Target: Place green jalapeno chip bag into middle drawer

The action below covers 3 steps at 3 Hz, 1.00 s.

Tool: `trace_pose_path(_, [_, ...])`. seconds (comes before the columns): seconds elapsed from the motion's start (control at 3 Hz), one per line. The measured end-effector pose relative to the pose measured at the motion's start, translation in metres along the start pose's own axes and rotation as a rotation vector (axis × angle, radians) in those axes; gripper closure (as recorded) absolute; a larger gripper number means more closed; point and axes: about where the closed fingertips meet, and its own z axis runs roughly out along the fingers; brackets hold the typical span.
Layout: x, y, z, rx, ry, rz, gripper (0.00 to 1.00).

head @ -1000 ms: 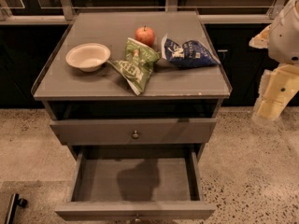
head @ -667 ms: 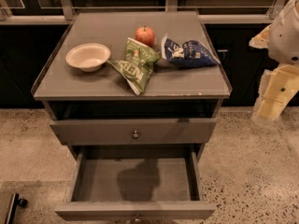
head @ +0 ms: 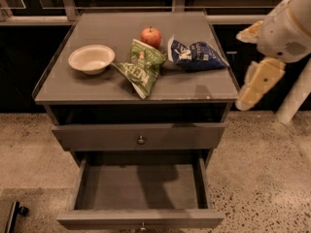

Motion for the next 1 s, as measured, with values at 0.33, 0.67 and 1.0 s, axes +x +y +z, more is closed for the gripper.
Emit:
trace_pose_path(0.33, [-0.0283,-0.0357,0.0422,-0.018,-0.223,0.007,0.0])
trace_pose_path(0.67, [-0.0322,-0.0361,0.0518,-0.041,-0.256,0.022,0.0])
trace_pose_path(1.0, [-0.0296,-0.036,0.0494,-0.022,-0.26,0.042,0.0])
